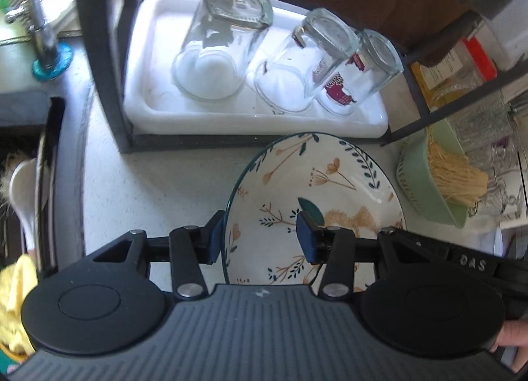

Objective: Organize plates and bowls
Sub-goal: 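Move the left tool to the bird-pattern plate and grasp its rim, then lift the bird-pattern plate with the left tool toward the plate stack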

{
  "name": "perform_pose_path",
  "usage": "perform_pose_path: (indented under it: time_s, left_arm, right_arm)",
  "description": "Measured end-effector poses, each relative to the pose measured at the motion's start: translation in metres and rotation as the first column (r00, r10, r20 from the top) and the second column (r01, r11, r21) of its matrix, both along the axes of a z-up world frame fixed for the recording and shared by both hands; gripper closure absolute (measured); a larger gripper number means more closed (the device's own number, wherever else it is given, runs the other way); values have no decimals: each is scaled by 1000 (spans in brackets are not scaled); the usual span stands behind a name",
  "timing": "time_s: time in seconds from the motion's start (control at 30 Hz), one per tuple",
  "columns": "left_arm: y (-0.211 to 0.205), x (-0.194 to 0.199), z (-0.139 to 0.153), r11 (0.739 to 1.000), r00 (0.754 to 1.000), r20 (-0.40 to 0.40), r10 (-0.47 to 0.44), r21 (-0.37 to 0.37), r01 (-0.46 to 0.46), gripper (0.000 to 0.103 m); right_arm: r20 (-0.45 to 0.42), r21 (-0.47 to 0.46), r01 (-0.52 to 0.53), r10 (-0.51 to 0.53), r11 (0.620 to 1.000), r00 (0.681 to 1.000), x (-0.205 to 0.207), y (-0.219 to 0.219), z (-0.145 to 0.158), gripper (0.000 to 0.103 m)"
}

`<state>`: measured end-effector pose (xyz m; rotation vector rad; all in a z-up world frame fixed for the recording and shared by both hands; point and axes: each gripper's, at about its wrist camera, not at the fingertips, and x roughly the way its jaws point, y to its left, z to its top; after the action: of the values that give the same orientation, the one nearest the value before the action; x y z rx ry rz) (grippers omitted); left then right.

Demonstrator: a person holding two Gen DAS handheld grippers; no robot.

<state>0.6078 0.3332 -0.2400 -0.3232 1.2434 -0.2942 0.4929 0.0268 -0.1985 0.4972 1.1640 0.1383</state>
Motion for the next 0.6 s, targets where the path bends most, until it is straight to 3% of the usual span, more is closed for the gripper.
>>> perform_pose_path:
  time_s: [0.37, 0.6]
  left_arm:
    - [-21, -45, 55, 994, 995, 20, 97, 48, -98, 52]
    - [-35, -84, 84, 989, 989, 16, 146, -32, -145, 52]
  right_arm:
    - [13, 18, -36, 35, 999, 999, -23, -18, 44, 87]
    - [68, 31, -55, 52, 998, 996, -39, -47, 78, 87]
